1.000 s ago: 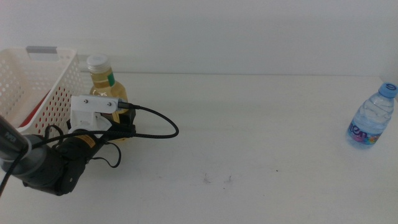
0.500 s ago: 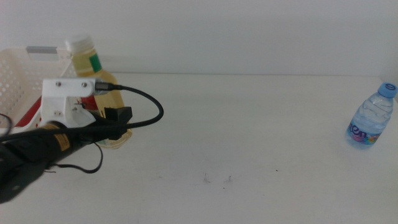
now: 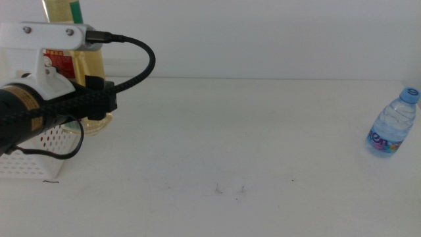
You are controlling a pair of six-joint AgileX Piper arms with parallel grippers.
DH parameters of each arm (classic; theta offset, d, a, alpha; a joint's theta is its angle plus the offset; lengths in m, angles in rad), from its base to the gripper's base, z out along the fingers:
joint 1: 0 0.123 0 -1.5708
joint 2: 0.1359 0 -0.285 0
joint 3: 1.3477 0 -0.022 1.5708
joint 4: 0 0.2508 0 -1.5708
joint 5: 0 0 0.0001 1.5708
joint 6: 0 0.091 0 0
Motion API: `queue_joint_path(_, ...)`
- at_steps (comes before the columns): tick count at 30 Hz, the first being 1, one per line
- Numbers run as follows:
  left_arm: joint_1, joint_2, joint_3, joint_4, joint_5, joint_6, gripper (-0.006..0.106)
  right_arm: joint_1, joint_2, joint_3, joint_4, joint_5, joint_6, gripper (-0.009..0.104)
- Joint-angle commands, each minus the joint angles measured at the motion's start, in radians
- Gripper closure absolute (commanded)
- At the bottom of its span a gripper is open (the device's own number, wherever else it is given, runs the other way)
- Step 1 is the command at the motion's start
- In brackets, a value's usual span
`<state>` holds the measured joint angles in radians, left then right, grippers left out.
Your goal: Use arms to grab the bottles and put them into the dustbin to the left of the table.
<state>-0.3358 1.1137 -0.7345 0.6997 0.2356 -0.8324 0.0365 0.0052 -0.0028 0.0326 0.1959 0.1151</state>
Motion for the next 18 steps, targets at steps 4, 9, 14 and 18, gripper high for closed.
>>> queue_joint_path(4,-0.024,-0.015,-0.108,-0.138,0.17,0.136,0.102,-0.008,-0.005,0.003,-0.003,-0.008,-0.002,0.005)
queue_joint_path(9,0.1,0.038,-0.363,-0.585,0.543,0.689,0.102,-0.008,-0.005,0.003,-0.003,-0.008,-0.002,0.005)
queue_joint_path(14,0.397,0.217,-0.627,-0.817,0.827,1.065,0.102,-0.008,-0.005,0.003,-0.003,-0.008,-0.002,0.005)
queue_joint_path(18,0.554,0.408,-0.83,-0.895,0.985,1.18,0.102,-0.008,-0.005,0.003,-0.003,-0.008,-0.002,0.005)
